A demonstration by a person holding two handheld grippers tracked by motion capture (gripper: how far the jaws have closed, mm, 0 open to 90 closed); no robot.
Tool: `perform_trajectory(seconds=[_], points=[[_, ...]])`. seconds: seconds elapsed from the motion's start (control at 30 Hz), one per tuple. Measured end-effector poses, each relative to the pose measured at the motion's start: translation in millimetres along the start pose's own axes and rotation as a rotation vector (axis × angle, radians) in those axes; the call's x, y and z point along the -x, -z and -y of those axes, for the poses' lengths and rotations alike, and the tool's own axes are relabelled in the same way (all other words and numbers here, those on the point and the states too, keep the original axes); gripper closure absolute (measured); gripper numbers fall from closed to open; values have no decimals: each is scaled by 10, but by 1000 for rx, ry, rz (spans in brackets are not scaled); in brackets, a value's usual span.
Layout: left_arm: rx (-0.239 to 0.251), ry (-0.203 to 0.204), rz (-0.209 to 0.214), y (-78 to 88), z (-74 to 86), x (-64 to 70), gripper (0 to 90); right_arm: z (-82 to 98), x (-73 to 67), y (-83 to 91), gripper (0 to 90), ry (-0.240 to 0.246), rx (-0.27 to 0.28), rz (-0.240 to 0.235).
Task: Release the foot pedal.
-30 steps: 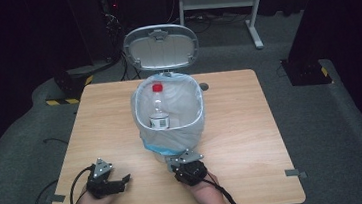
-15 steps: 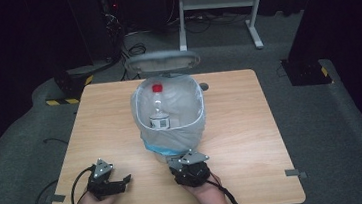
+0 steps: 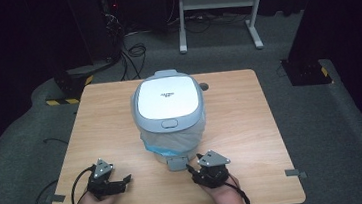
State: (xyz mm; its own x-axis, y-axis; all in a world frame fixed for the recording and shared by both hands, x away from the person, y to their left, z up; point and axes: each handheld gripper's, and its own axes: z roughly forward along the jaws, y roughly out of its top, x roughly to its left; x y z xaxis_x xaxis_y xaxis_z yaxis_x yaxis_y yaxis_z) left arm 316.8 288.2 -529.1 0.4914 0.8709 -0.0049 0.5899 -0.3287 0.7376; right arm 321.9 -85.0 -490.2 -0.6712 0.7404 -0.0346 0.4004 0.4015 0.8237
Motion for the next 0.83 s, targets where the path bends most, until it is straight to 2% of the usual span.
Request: perform_trajectory(seconds=[0.07,0.13,0.17,0.33,0.43,0.47,0.5,0.57,0.83], points=[[0,0,0,0,0,0,147,79,135,30,463,15,-18,49],[0,0,1,1,0,1,150,175,294,52,449,5,-52,96],[0,-1,1,1,0,1,150,230,381,66,438,-16,-68,126],[0,-1,1,1,0,1,150,482,817,188,405,-117,-137,213],[0,-1,1,1,1,1,151,602,973,229,368,-170,-153,254],[0,-1,1,1,0,1,151,612,1023,238,366,-235,-150,246],[1,-1,1,1,1,2,151,613,1033,239,366,-248,-148,255],[0,-1,2,1,1,1,152,603,1022,221,361,-230,-153,262],[0,-3,5,0,-1,-1,152,595,1016,209,333,-232,-156,255]])
